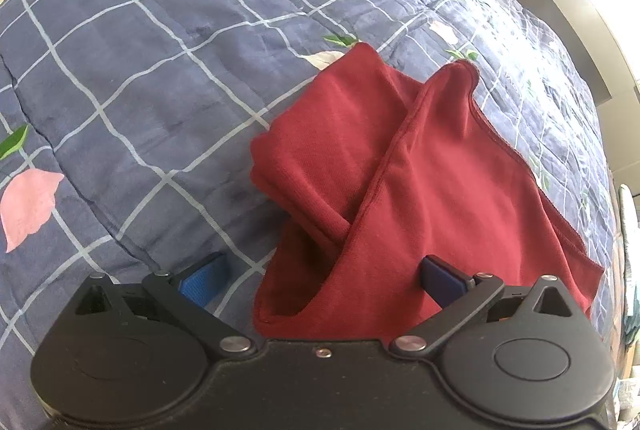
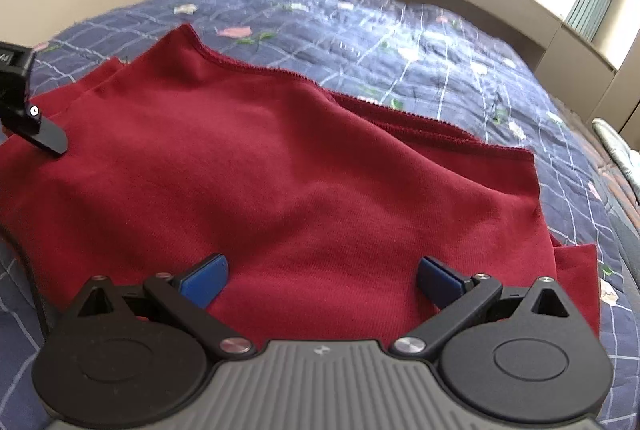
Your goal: Fold small clothes
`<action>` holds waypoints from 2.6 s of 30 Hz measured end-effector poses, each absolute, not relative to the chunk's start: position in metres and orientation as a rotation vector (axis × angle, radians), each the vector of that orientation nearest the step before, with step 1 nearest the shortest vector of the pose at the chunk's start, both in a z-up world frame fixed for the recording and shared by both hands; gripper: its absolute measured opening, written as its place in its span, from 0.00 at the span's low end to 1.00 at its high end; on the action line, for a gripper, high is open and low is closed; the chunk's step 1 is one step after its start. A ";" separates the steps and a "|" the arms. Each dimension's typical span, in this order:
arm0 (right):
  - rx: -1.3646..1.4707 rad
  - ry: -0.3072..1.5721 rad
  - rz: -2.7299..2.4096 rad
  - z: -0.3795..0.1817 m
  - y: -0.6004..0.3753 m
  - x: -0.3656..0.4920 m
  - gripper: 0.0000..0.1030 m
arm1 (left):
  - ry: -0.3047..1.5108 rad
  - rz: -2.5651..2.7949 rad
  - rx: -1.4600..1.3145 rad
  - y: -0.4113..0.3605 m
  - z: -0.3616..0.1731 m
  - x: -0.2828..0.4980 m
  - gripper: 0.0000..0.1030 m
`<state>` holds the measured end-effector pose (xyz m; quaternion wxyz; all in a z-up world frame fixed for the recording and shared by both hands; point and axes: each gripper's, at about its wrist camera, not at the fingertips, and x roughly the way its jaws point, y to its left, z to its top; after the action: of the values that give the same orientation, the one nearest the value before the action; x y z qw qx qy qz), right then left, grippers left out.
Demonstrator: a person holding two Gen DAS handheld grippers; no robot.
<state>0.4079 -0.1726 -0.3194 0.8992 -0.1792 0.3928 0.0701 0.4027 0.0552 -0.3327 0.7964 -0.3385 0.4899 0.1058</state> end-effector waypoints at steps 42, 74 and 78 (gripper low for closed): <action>-0.347 1.072 0.169 -0.310 -0.171 0.449 1.00 | 1.043 0.328 -0.810 0.053 -0.322 0.403 0.68; -0.156 0.946 0.286 -0.261 -0.264 0.430 1.00 | 0.825 0.196 -0.584 -0.008 -0.248 0.401 0.15; -0.148 0.903 0.201 -0.248 -0.309 0.412 1.00 | 0.804 0.136 -0.526 -0.033 -0.232 0.407 0.14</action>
<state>0.4118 -0.3088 -0.2482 0.8922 -0.0712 0.4353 0.0971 0.4070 -0.0333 -0.2321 0.8846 -0.2526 0.3866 0.0652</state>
